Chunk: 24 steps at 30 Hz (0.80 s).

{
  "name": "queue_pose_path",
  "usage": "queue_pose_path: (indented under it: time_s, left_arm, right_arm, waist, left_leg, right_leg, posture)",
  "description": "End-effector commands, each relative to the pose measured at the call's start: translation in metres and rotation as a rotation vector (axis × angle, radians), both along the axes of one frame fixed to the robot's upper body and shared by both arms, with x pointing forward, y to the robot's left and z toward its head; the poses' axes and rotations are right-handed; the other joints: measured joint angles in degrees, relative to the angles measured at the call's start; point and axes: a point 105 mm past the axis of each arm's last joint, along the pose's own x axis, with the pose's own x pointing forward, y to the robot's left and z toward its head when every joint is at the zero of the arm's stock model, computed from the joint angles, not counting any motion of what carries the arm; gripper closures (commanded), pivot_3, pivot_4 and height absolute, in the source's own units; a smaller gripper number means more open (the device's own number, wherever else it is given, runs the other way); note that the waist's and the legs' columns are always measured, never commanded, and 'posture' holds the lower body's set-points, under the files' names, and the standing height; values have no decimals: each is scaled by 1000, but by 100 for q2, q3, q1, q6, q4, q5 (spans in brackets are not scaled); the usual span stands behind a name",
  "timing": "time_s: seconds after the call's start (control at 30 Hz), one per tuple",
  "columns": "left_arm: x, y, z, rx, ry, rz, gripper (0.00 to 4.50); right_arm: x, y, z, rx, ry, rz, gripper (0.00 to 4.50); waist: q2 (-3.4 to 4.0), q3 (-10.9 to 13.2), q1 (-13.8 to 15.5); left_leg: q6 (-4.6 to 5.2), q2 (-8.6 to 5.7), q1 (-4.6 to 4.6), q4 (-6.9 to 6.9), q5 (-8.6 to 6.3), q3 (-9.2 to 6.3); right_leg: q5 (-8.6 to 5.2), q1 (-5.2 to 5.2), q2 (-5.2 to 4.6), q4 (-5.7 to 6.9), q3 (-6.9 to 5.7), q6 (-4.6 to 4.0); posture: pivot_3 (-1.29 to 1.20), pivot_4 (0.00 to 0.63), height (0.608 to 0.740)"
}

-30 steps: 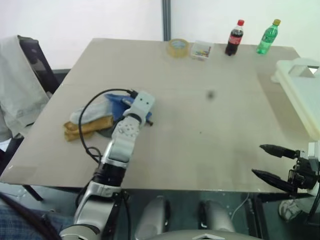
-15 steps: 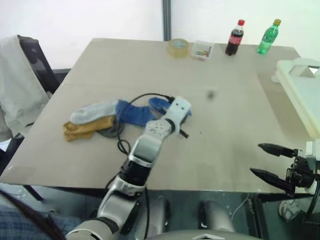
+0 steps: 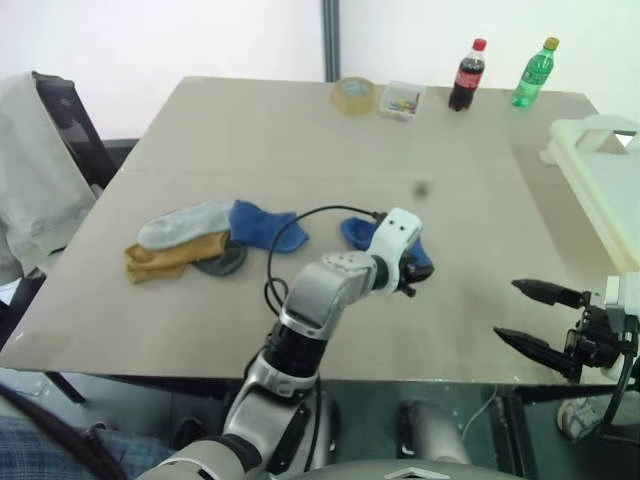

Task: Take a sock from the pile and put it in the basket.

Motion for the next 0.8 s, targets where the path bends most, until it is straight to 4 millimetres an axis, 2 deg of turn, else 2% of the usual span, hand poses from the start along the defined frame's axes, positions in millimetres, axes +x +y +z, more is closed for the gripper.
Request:
queue_pose_path:
  time_s: [0.03,0.1,0.2,0.33,0.43,0.5,0.6,0.7,0.8]
  left_arm:
    - [-6,7,50,-134,-29,-140,1895]
    - [-4,17,67,-176,-44,-178,1895]
    - [14,39,82,-159,-134,-145,1895]
    - [51,74,78,-44,-209,-20,1895]
    - [69,90,72,24,-253,23,1895]
    - [74,93,67,21,-237,19,1895]
    - [70,89,60,18,-222,-36,1895]
    - [72,87,54,35,-246,-55,1895]
    - [85,90,44,68,-256,-9,1895]
  right_arm:
    - [4,3,5,-2,-32,13,0]
    - [6,4,4,-3,-31,19,0]
    - [12,6,4,1,-35,30,0]
    - [19,12,4,8,-34,55,0]
    - [24,20,3,13,-30,68,0]
    - [28,29,2,21,-26,81,0]
    - [33,39,-1,26,-6,69,0]
    - [45,42,-17,-16,46,-11,0]
    - [60,44,-35,-33,136,-121,0]
  waist:
    - [-2,6,-7]
    - [-2,7,-14]
    - [0,6,-18]
    - [0,6,-27]
    - [-4,9,-16]
    - [-7,10,-9]
    - [-8,13,7]
    - [-8,13,3]
    - [-8,13,-10]
  left_leg:
    - [0,0,0,1,0,1]
    - [0,1,0,2,0,0]
    - [-1,0,1,2,0,0]
    - [-1,-8,4,1,1,2]
    - [-1,-9,1,0,1,3]
    - [-1,-9,1,1,1,4]
    - [-1,-7,-2,1,1,2]
    - [-2,-7,-5,1,1,3]
    - [-2,-9,-4,1,2,6]
  right_leg:
    - [0,0,0,0,1,0]
    - [0,-1,1,1,-1,0]
    - [0,0,1,0,0,0]
    - [1,1,5,1,1,-1]
    - [1,1,4,0,1,0]
    - [1,1,4,-1,1,0]
    - [1,1,2,-1,0,0]
    - [4,0,1,-3,1,4]
    - [4,-1,1,-3,3,5]
  posture:
    - [0,150,740]
    - [0,150,740]
    - [0,150,740]
    - [0,150,740]
    - [0,150,740]
    - [0,150,740]
    - [0,150,740]
    - [0,150,740]
    - [0,150,740]
